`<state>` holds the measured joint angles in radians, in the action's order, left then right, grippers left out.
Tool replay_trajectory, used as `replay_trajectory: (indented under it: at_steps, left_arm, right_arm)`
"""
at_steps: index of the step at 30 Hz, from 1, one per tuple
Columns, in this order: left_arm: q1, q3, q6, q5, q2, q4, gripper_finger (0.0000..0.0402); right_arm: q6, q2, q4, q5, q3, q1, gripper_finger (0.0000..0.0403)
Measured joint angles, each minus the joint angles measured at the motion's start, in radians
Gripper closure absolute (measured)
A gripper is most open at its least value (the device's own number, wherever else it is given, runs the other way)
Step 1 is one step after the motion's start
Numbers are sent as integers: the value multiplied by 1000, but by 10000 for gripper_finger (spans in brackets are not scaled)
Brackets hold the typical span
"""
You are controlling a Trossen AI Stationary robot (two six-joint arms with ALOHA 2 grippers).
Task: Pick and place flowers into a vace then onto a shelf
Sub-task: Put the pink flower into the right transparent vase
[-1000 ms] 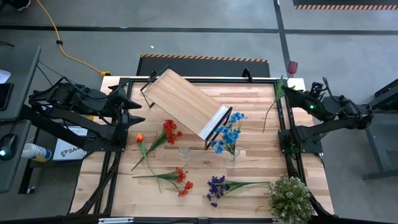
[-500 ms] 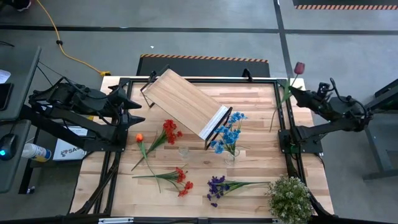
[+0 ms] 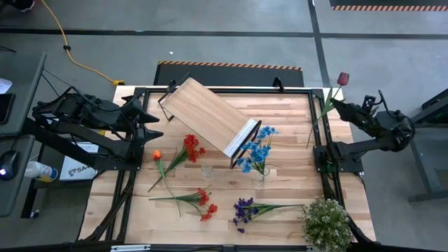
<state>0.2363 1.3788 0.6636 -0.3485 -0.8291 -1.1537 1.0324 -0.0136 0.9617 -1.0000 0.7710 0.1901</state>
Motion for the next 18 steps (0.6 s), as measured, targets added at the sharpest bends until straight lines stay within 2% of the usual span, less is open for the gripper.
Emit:
replay_trajectory:
  at_steps: [5,12,18]
  left_arm:
    - [0,0,0,0,-4,1,34]
    - [0,0,0,0,-11,1,34]
    - [0,0,0,0,-16,1,34]
  right_arm:
    - [33,-1,-64,40,-81,-2,403]
    - [-66,5,-376,119,-201,-2,403]
    - [-189,4,-738,222,-327,-2,402]
